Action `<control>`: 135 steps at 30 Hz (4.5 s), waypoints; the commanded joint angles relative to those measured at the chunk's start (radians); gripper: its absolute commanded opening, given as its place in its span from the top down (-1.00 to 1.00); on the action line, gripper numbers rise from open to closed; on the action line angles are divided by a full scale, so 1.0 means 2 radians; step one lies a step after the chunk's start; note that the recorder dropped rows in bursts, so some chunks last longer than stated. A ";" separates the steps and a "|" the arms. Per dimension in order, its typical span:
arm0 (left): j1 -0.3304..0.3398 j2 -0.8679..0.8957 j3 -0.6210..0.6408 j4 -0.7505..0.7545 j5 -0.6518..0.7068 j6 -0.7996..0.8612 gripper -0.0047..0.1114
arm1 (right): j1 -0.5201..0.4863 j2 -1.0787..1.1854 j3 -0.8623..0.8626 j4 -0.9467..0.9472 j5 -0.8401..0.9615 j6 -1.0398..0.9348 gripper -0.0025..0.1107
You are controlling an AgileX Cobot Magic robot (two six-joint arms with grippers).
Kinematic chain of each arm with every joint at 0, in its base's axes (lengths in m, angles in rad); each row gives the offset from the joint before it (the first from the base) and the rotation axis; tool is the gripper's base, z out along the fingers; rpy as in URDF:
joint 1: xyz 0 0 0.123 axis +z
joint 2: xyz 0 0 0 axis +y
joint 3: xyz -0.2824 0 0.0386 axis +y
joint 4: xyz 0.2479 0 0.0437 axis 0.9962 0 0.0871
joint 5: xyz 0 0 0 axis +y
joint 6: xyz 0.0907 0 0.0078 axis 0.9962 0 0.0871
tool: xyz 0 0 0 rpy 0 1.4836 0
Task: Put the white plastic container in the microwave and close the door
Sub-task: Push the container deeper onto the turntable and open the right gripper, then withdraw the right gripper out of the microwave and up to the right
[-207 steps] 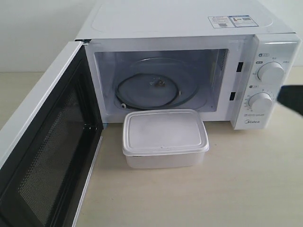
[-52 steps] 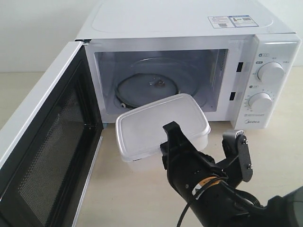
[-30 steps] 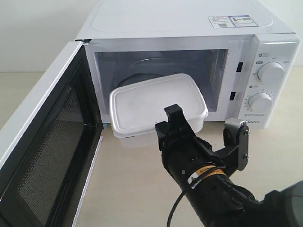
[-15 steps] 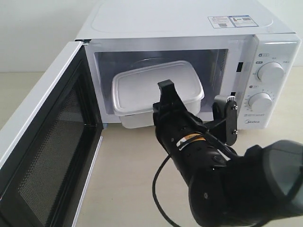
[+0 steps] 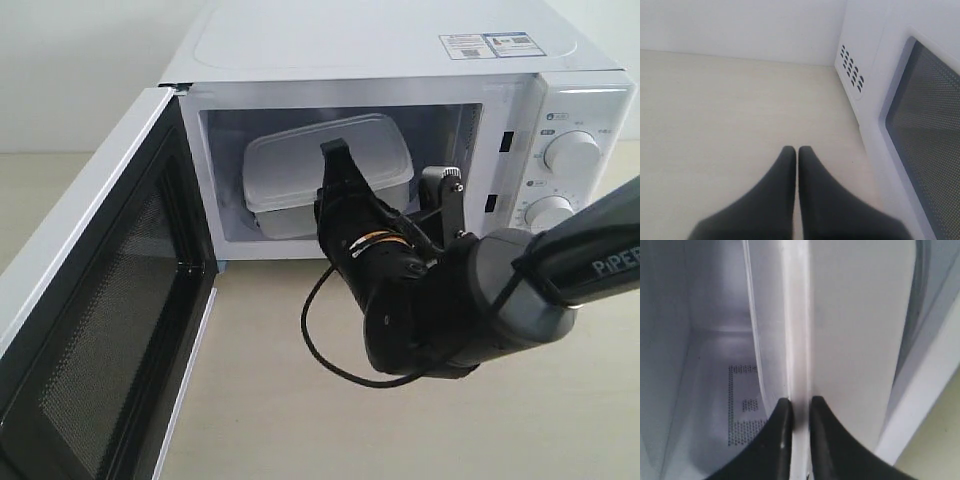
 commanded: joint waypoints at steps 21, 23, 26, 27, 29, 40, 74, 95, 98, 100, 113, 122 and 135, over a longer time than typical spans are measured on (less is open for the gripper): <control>0.002 -0.001 0.001 0.001 0.000 -0.004 0.85 | -0.023 0.033 -0.042 -0.026 0.014 0.028 0.50; 0.002 -0.001 0.001 0.001 0.000 -0.004 0.85 | -0.023 0.033 -0.042 -0.033 0.014 0.026 -0.09; 0.002 -0.001 0.001 0.001 0.000 -0.004 0.85 | -0.023 0.032 -0.042 -0.063 0.012 0.012 -0.26; 0.002 -0.001 0.001 0.001 0.000 -0.004 0.85 | -0.022 0.032 -0.042 -0.072 0.012 0.013 -0.16; 0.002 -0.001 0.001 0.001 0.000 -0.004 0.85 | -0.016 0.018 -0.033 -0.103 0.013 0.021 0.25; 0.002 -0.001 0.001 0.001 0.000 -0.004 0.85 | -0.012 -0.072 0.106 -0.210 -0.023 -0.328 0.85; 0.002 -0.001 0.001 0.001 0.000 -0.004 0.85 | -0.036 0.045 -0.059 -0.080 0.021 -0.715 0.96; 0.002 -0.001 0.001 0.001 0.000 -0.004 0.85 | -0.039 -0.005 -0.077 0.006 0.126 -0.827 0.96; 0.002 -0.001 0.001 0.001 0.000 -0.004 0.85 | -0.023 -0.034 -0.067 0.075 0.145 -0.907 0.96; 0.002 -0.001 0.001 0.001 0.000 -0.004 0.85 | -0.016 -0.058 -0.050 0.095 0.145 -0.949 0.96; 0.002 -0.001 0.001 0.001 0.000 -0.004 0.85 | 0.045 -0.281 0.088 0.236 0.267 -1.058 0.96; 0.002 -0.001 0.001 0.001 0.000 -0.004 0.85 | 0.045 -0.431 0.109 0.408 0.438 -1.208 0.96; 0.002 -0.001 0.001 0.001 0.000 -0.004 0.85 | 0.045 -0.508 0.108 0.408 0.491 -1.196 0.96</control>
